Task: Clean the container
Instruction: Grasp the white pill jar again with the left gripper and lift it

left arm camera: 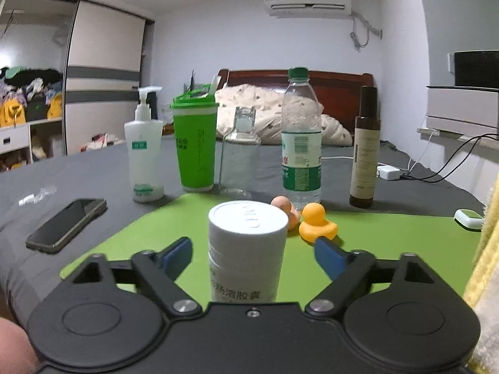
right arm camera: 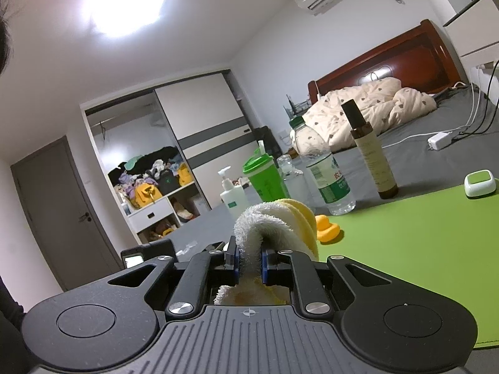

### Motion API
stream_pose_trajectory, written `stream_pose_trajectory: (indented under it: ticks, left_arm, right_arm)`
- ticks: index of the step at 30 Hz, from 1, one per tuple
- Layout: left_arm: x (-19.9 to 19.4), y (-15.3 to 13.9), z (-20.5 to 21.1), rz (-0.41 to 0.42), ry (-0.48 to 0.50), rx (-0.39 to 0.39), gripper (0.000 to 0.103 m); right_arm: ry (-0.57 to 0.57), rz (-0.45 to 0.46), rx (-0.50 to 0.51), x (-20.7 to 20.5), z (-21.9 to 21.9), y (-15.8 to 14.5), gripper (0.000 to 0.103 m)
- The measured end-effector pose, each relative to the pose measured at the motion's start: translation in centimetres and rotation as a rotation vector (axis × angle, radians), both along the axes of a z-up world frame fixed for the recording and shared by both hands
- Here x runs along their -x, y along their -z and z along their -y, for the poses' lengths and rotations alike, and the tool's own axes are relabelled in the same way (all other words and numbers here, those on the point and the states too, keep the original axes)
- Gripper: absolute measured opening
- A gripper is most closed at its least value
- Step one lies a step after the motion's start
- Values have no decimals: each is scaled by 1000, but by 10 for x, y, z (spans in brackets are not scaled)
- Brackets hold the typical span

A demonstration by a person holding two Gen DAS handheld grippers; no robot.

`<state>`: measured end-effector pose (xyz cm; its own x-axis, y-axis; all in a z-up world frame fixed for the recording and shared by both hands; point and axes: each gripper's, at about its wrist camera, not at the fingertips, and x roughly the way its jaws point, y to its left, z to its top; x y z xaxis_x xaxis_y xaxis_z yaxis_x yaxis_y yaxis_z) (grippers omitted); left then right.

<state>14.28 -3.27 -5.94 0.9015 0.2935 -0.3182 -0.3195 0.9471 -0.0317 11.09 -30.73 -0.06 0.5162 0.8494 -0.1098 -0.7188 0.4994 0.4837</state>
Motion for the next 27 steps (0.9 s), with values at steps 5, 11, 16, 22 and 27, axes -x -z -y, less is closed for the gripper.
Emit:
stream_pose_trajectory:
  ticks: [5,11,16,22,27]
  left_arm:
    - [4,-1,-1,-2,7,4,59]
    - [14,-3,-6,13,54,-15,44]
    - [22,-8,-17,33,121,-16,43]
    - [29,-32,-37,48,308,20,43]
    - [24,-72,-65,53,527,113,43]
  right_arm:
    - [-2,-1,-12,0,1,2,13]
    - [4,3,-14,-1,0,0,13]
    - [12,-1,-11,-1,-1,2,13]
    - [18,-6,3,0,-7,5,13]
    - [12,8,4,4,-16,8,13]
